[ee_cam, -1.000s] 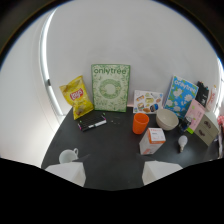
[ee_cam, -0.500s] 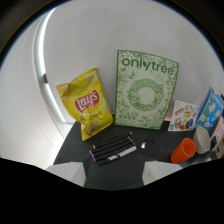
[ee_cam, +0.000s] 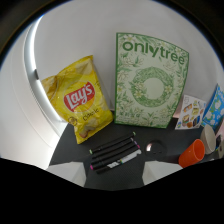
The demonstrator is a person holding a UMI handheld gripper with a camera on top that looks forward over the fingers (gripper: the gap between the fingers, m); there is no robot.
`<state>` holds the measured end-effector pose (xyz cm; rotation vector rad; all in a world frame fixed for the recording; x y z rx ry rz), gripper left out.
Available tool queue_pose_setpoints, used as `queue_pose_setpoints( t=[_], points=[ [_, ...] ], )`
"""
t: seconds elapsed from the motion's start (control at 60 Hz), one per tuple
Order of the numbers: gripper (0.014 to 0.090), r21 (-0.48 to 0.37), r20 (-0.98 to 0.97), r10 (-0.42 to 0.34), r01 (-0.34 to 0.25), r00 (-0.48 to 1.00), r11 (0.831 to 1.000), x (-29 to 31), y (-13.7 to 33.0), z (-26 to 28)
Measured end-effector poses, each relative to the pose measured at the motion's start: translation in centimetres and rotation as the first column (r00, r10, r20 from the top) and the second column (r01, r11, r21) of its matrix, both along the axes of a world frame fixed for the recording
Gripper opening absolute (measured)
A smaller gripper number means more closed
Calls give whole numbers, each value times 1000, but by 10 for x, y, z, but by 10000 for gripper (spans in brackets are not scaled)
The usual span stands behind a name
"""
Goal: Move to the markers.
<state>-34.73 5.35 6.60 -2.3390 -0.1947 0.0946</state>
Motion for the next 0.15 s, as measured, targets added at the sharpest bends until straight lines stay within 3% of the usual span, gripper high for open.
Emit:
queue_pose_setpoints(
  t=[0.15],
  points=[
    [857,-5,2,4,-4,1000,1000,0,-2,-3]
  ],
)
